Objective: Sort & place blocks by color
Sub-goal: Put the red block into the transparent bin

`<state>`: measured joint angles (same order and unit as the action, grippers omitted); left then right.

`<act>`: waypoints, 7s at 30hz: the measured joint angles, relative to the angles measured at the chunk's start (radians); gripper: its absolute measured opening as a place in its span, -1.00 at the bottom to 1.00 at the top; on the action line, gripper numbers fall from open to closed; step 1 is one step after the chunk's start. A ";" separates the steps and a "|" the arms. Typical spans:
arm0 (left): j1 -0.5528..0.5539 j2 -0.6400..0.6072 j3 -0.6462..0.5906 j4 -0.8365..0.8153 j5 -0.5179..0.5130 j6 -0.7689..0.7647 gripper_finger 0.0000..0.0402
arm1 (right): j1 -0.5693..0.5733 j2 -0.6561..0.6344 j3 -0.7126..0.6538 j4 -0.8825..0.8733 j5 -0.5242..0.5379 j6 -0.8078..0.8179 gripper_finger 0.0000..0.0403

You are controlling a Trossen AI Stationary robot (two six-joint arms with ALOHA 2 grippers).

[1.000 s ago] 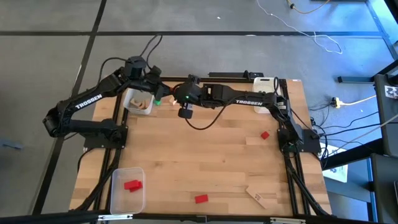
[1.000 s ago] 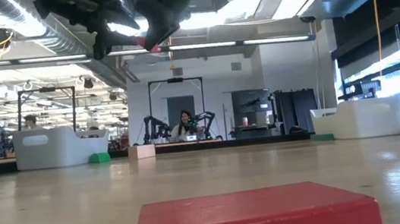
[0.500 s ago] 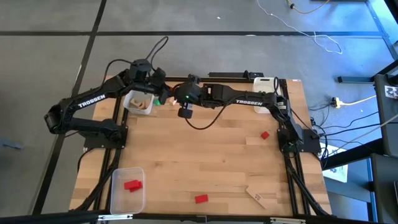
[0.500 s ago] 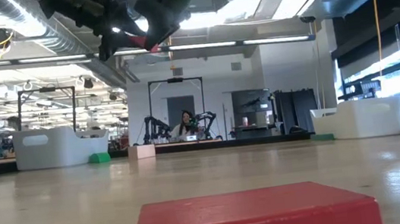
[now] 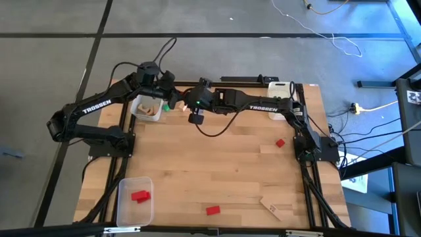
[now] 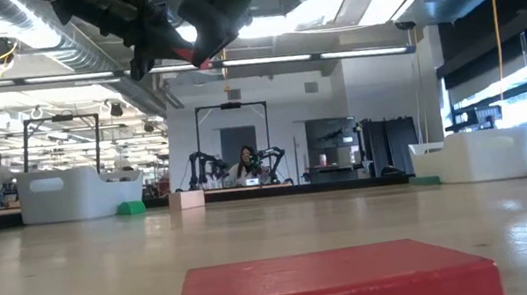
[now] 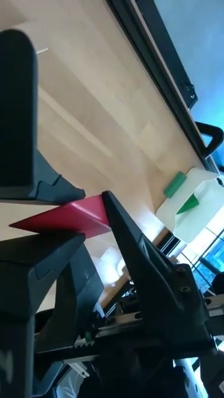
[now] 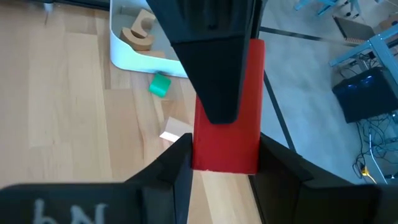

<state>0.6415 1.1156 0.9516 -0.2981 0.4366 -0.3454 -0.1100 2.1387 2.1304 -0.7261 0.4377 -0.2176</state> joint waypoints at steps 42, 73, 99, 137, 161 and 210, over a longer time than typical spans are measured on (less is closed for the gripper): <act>0.054 -0.123 0.000 -0.608 0.155 0.473 -0.87 | 0.079 -0.095 -0.001 -0.207 -0.039 0.138 0.29; -0.425 -0.476 0.000 -1.261 0.184 0.219 -0.87 | 0.081 -0.115 0.000 -0.245 -0.459 0.291 0.29; -0.858 -0.316 0.000 -0.994 0.122 -0.057 -0.87 | 0.080 -0.183 0.000 -0.327 -0.649 0.246 0.29; -1.586 0.270 0.000 -0.392 -0.114 -1.017 -0.87 | 0.114 -0.314 0.000 -0.385 -0.780 0.107 0.29; -1.594 0.378 0.000 -0.328 -0.121 -0.979 -0.57 | 0.114 -0.314 0.000 -0.385 -0.780 0.107 0.29; -1.534 0.337 0.000 -0.451 -0.125 -0.898 -0.49 | 0.114 -0.314 -0.001 -0.444 -0.779 0.080 0.29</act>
<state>-0.8929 1.4523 0.9512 -0.7492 0.3111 -1.2430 0.0040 1.8252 2.1296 -1.1702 -0.3416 -0.1377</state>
